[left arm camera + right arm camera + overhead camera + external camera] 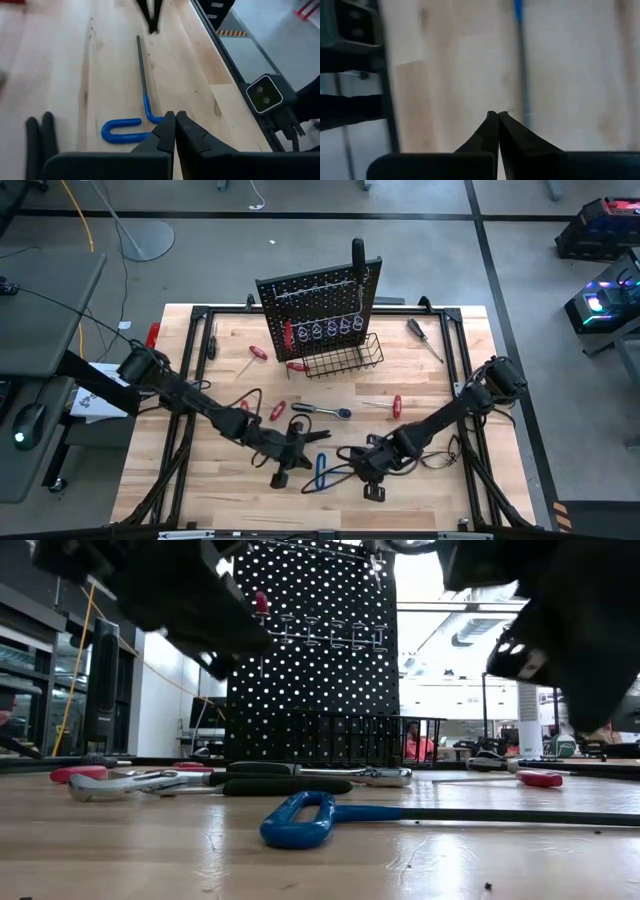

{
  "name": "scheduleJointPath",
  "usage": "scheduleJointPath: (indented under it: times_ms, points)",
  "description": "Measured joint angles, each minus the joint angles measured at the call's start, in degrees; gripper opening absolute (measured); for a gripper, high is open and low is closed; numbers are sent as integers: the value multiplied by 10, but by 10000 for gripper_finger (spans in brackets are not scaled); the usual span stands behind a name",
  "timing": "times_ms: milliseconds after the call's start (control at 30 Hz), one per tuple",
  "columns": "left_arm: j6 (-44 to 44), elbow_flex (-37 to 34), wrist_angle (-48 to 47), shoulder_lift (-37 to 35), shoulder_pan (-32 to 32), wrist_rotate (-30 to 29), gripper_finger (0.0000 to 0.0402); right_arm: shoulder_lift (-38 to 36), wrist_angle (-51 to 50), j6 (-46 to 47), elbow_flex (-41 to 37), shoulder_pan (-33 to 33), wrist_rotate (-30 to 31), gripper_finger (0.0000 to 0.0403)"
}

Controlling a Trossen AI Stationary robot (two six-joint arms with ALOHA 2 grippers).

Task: Hang tools onto peg board
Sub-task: Hang the blue pick tool on the peg board

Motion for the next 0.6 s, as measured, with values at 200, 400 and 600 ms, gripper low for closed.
scheduleJointPath:
  times_ms: [200,400,600]
  points:
    - [39,1,37,44,6,20,0,-3,2,52,0,30,12,0]
    - [80,0,102,92,14,48,0,-3,15,78,0,42,14,0]
    - [100,1,144,124,30,52,0,-3,21,84,0,43,10,0]
